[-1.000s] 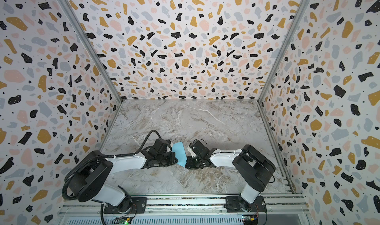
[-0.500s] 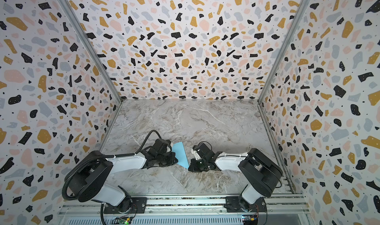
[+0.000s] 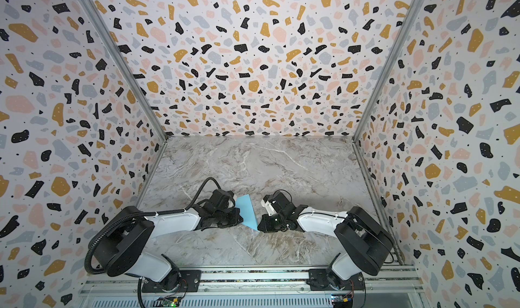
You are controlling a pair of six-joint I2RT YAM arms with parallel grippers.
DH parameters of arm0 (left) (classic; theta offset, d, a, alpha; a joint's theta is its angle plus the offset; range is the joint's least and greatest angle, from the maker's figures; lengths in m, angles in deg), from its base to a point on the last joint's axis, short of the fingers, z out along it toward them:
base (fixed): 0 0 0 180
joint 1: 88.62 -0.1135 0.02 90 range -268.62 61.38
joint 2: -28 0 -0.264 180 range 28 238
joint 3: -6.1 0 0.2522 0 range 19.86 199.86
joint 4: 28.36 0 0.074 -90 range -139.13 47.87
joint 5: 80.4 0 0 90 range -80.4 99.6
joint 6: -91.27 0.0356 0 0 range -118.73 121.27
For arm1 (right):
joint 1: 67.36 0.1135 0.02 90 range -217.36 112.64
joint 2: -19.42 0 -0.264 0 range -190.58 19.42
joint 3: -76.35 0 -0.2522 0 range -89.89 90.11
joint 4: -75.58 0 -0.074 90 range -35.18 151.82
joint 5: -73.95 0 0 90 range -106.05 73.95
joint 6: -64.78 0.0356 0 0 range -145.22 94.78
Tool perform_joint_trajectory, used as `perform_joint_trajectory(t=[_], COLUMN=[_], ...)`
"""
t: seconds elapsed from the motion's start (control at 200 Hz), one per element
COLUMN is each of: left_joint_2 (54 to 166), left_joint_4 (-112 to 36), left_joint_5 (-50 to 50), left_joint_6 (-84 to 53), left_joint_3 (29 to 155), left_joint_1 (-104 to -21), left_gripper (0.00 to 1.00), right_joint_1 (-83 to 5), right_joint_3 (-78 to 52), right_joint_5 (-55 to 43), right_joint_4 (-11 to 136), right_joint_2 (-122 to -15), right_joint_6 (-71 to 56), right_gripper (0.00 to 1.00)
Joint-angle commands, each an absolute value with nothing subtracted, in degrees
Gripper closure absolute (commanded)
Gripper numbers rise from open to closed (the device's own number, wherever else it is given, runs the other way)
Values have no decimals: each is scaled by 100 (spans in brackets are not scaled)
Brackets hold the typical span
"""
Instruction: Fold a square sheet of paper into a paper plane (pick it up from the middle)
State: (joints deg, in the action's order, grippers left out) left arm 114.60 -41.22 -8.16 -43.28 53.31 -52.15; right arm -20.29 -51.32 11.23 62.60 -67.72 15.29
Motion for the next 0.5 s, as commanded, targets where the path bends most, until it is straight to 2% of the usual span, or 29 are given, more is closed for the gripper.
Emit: perform_joint_trajectory(t=[0.0,0.491], left_joint_2=[11577,11614], left_joint_4=[-4740,-4758], left_joint_5=[-440,-475], left_joint_6=[-4260,-4222], left_joint_3=[5317,5415], left_joint_1=[-5207,-5171], left_gripper=[100,100], right_joint_1=[-1950,-2012], right_joint_3=[-4850,-4757], right_joint_5=[1335,1183], right_joint_4=[6342,6500], right_joint_2=[-6953,-7461], right_joint_6=[1354,1466], right_gripper=[84,86])
